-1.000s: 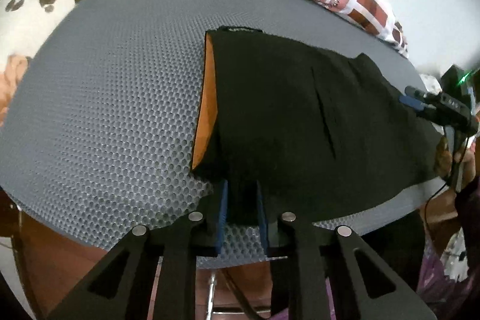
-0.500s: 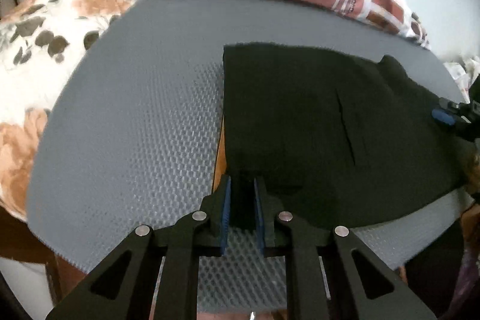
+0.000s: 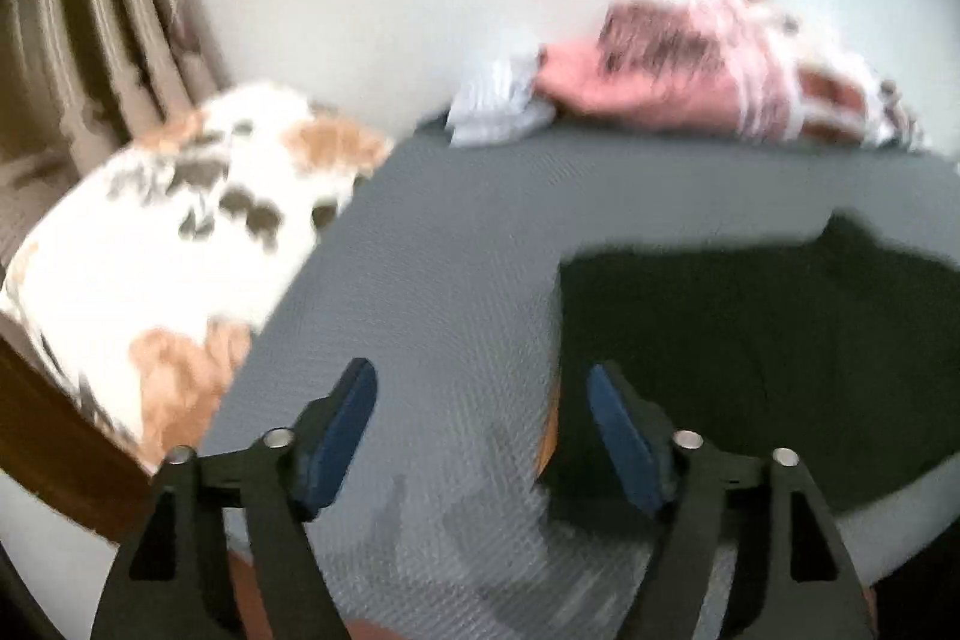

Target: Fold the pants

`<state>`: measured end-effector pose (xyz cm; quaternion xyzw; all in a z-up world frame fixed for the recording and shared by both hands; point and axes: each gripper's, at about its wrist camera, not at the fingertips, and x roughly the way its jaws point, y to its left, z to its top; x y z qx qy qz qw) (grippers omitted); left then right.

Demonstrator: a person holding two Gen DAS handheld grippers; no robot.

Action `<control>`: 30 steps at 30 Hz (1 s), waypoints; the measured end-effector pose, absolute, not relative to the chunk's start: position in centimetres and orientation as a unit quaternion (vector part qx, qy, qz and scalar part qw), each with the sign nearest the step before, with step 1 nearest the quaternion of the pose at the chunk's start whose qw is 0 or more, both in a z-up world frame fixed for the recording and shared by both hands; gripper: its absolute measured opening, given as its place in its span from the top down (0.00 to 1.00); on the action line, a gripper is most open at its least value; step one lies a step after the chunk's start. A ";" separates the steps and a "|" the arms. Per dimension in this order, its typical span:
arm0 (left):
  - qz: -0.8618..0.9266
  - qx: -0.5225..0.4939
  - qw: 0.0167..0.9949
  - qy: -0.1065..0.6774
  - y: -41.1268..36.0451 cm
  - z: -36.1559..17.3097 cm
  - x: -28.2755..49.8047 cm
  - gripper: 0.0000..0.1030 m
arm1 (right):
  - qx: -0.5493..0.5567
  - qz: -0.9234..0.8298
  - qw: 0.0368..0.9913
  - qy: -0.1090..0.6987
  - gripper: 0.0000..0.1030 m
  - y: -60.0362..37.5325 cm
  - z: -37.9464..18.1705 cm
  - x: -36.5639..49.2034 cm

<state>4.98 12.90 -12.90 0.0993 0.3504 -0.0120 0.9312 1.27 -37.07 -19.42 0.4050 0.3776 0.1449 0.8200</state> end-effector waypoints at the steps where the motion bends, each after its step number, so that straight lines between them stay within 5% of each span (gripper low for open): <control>1: -0.036 0.105 0.929 0.354 11.9 -12.6 5.4 0.26 | 0.408 0.133 0.823 0.373 0.50 -38.2 -19.2 0.0; 7: -0.079 0.180 0.894 0.402 6.3 -16.8 8.6 0.26 | 0.449 -0.044 0.835 0.315 0.50 -49.0 -18.7 -12.0; 14: -0.070 0.121 0.872 0.469 7.2 -20.3 11.3 0.24 | 0.512 -0.222 0.798 0.227 0.50 -62.2 -19.6 -26.1; 30: -0.035 0.154 0.876 0.455 6.8 -20.5 11.0 0.07 | 0.572 -0.188 0.773 0.200 0.40 -64.4 -22.0 -25.8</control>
